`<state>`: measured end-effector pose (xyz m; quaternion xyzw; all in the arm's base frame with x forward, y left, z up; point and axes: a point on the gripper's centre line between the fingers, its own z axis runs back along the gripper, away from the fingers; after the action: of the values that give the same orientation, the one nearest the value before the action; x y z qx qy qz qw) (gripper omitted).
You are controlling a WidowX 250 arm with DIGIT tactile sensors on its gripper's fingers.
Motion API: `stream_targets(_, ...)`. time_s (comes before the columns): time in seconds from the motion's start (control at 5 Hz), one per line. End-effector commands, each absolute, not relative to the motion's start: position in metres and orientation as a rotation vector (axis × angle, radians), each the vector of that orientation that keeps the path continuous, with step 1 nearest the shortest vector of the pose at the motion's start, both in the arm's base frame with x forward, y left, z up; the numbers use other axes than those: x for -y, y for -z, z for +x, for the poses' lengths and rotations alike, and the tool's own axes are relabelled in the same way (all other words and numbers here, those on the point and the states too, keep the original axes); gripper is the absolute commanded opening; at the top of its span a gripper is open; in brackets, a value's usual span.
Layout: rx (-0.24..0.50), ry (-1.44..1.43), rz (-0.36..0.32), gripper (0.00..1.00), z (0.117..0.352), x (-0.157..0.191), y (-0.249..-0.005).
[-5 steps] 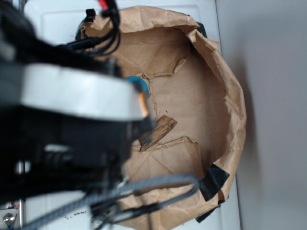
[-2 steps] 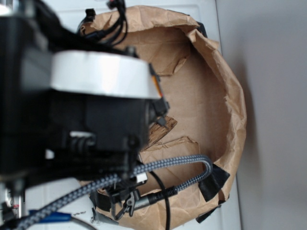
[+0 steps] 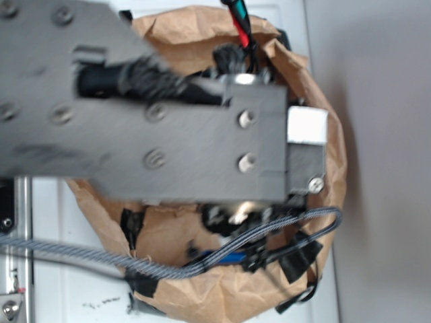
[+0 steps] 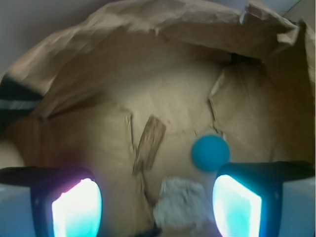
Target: Grab the wood chip.
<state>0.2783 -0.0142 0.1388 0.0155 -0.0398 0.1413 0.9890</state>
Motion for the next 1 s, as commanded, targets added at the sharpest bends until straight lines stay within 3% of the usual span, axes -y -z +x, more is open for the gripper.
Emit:
stream_targets(0.0,0.165,-0.365,-0.036,1.0,0.278,0.0,-0.129)
stream_targets(0.6,0.15,-0.45,-0.079,1.0,0.281,0.014,-0.094)
stream_targets(0.8,0.212,-0.421,0.002,1.0,0.287,0.022,-0.081)
